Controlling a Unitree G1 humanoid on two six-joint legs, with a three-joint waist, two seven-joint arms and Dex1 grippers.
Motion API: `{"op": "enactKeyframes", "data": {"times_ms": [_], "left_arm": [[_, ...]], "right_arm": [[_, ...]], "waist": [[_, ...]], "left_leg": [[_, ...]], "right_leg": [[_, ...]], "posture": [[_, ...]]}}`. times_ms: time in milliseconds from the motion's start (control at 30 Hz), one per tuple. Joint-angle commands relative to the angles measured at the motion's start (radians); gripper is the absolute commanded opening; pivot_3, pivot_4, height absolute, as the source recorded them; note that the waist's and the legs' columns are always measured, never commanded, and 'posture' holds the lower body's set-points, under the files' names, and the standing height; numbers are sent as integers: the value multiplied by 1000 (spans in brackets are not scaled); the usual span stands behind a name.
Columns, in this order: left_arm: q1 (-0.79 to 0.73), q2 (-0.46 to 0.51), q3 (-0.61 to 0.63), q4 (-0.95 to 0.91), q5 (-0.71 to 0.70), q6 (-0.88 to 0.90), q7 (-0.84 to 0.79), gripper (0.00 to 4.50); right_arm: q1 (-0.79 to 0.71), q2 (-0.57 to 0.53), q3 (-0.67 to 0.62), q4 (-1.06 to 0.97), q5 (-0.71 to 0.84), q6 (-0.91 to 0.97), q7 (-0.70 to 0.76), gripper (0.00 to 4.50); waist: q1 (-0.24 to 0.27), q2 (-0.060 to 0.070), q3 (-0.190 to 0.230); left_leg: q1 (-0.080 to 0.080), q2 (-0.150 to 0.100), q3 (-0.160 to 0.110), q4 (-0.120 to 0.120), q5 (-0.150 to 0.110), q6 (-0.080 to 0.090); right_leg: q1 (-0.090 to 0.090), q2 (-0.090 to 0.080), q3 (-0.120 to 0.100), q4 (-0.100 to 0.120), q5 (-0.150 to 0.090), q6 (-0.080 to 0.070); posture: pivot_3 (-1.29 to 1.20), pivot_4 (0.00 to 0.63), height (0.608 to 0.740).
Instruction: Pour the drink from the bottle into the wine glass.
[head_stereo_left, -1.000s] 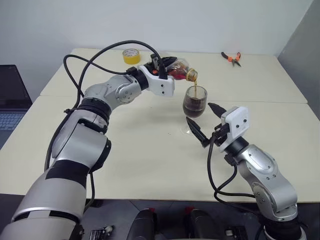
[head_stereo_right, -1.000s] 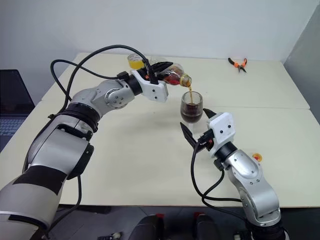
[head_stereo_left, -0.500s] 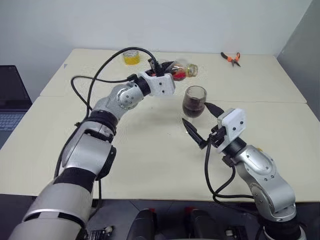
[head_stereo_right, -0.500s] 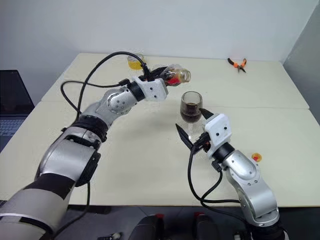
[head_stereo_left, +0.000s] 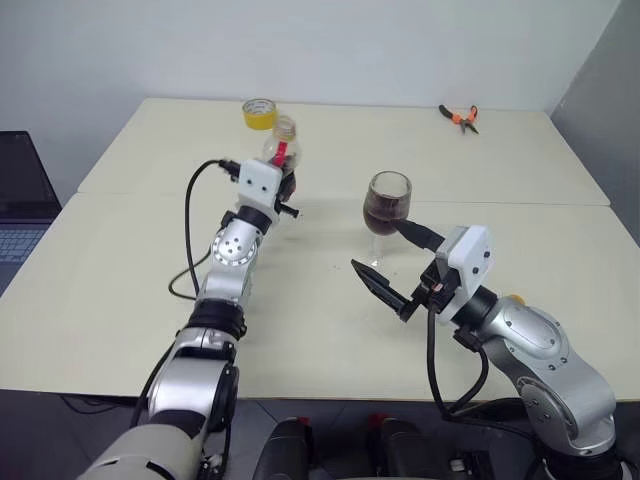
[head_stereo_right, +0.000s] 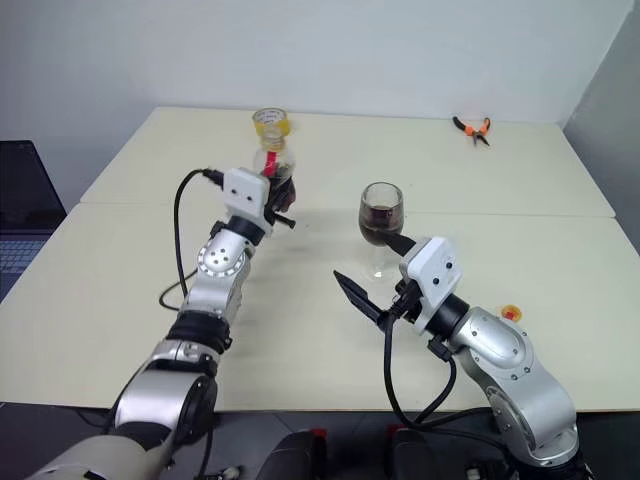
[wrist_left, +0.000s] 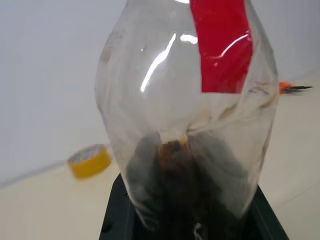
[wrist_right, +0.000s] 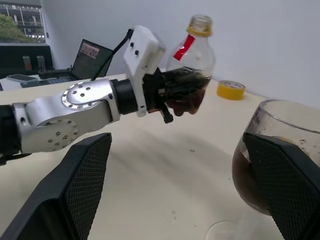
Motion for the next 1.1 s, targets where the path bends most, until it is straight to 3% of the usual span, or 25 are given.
{"op": "enactKeyframes", "data": {"times_ms": [33, 333, 733, 1100], "left_arm": [[47, -17, 56, -117, -13, 78, 108, 726], [86, -13, 85, -14, 23, 58, 232, 699], [0, -27, 91, 213, -21, -50, 165, 698], [44, -38, 96, 166, -55, -66, 135, 4206]], "right_arm": [[-31, -1, 18, -15, 7, 12, 2, 4500], [-107, -5, 70, 49, -7, 13, 41, 4500], [-151, -27, 88, 92, 4, 50, 85, 4500], [-135, -33, 78, 77, 7, 58, 81, 4500]], "waist": [[2, 0, -1], [6, -1, -1], [8, -2, -2], [8, -2, -2]], "left_leg": [[0, 0, 0, 0, 0, 0], [1, -1, 0, 0, -1, 2], [0, -1, -1, 0, -1, 2], [0, -1, -1, 0, -1, 2]], "right_leg": [[0, 0, 0, 0, 0, 0], [0, 0, 0, 0, 0, 0], [1, 0, -1, -1, 0, 0], [1, 0, -1, -1, 0, 0]], "posture": [[0, 150, 740], [0, 150, 740], [0, 150, 740], [0, 150, 740]]}}
